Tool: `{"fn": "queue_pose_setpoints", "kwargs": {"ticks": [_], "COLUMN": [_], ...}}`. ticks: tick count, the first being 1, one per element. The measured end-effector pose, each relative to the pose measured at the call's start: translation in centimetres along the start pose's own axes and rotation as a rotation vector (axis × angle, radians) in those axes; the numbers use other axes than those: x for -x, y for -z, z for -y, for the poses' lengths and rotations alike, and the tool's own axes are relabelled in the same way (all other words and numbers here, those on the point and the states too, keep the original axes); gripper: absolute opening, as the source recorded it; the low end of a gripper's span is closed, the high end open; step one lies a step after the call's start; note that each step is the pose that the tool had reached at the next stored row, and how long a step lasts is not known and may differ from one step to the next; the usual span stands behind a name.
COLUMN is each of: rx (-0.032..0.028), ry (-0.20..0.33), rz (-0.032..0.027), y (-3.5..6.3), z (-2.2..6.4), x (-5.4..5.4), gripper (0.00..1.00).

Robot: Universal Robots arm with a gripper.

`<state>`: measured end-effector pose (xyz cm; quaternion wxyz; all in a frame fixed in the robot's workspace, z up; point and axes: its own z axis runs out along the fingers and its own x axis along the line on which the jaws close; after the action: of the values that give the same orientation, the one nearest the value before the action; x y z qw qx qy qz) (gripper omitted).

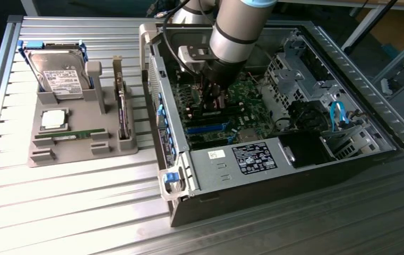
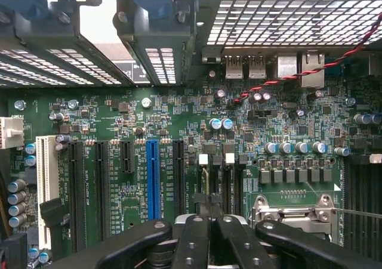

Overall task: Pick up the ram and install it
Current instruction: 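Press down the ram until it locks into place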

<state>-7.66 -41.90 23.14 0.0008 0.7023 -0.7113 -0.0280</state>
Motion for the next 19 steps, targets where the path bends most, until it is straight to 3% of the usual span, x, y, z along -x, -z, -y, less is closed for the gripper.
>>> {"fn": "queue_pose_setpoints", "kwargs": {"ticks": [19], "rx": [-0.0001], "ry": [0.0], "rz": [0.0002], "y": [-0.13], "z": [0.01], "x": [-0.03], "gripper": [0.1]}}
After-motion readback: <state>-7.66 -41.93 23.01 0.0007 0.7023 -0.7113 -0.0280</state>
